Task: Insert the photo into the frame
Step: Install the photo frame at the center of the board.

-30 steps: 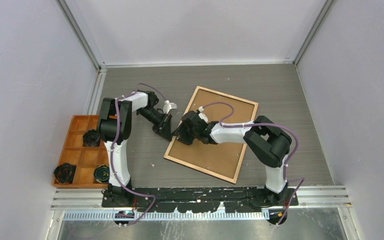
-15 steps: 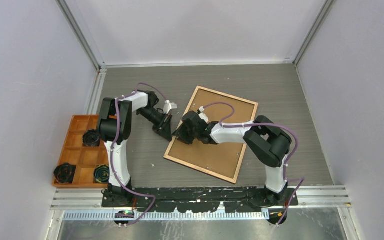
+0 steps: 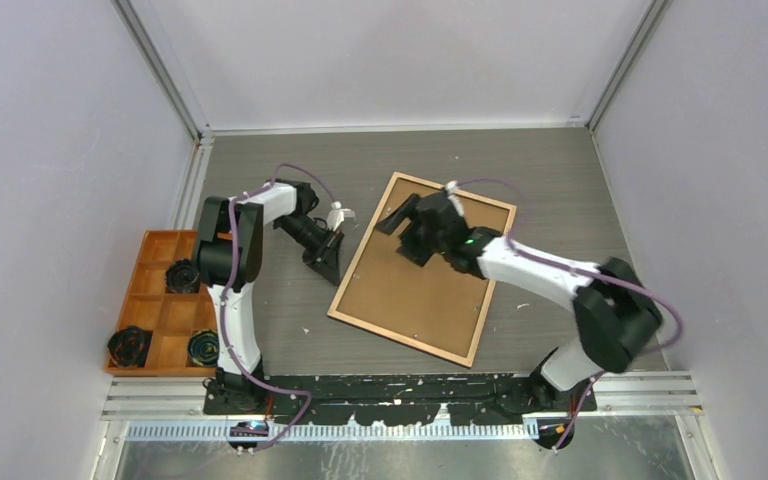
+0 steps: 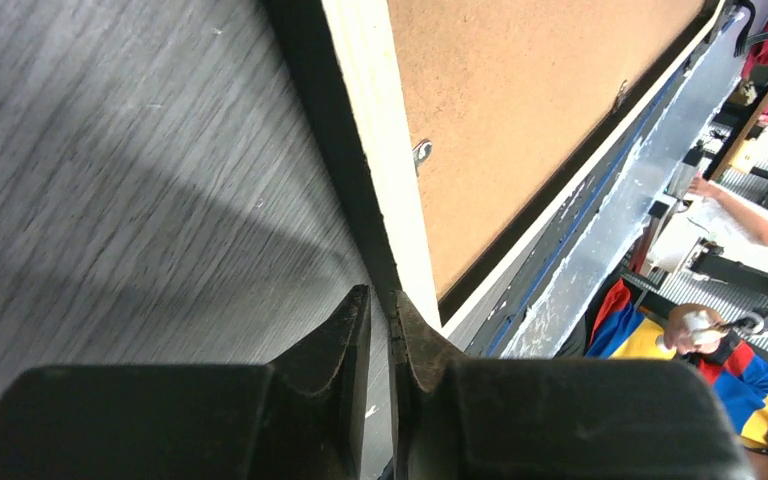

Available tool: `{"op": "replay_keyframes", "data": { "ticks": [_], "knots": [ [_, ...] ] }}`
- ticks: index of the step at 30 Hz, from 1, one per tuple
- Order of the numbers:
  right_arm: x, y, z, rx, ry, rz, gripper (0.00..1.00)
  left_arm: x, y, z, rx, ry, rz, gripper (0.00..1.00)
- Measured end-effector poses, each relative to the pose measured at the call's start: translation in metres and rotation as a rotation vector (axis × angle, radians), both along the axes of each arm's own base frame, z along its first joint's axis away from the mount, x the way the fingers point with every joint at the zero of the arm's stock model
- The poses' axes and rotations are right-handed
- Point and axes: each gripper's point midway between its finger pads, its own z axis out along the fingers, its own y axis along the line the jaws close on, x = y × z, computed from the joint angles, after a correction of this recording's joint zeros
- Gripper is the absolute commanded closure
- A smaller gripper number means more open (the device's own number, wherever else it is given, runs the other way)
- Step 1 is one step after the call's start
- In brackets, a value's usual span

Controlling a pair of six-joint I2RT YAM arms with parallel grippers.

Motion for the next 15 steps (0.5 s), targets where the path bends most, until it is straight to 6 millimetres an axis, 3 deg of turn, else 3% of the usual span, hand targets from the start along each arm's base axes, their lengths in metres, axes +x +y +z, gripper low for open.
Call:
{"op": "replay_keyframes", "data": {
  "ticks": [2,4,6,8,10,12,15],
  "knots": [
    [0.007,-0.031,0.029,-0.007,-0.048,-0.044,0.08,0.0,0.003,-0.001,0.015,-0.006,-0.007,0.86],
    [0.016,-0.076,0.054,-0.032,-0.101,-0.127,0.02,0.0,0.005,-0.001,0.026,-0.017,-0.012,0.86],
    [0.025,-0.137,0.069,-0.098,-0.151,-0.252,0.0,0.002,0.006,0.0,0.038,-0.03,-0.015,0.86],
    [0.027,-0.193,0.072,-0.177,-0.167,-0.371,0.0,0.002,0.007,0.0,0.046,-0.042,-0.02,0.86],
    [0.026,-0.244,0.064,-0.26,-0.155,-0.481,0.0,0.0,0.008,-0.003,0.058,-0.052,-0.028,0.86],
    [0.02,-0.285,0.043,-0.34,-0.103,-0.562,0.0,-0.005,0.009,-0.009,0.077,-0.05,-0.041,0.86],
    [0.007,-0.318,-0.003,-0.424,0.021,-0.595,0.0,-0.016,0.005,-0.013,0.09,-0.039,-0.074,0.86]
  ]
}}
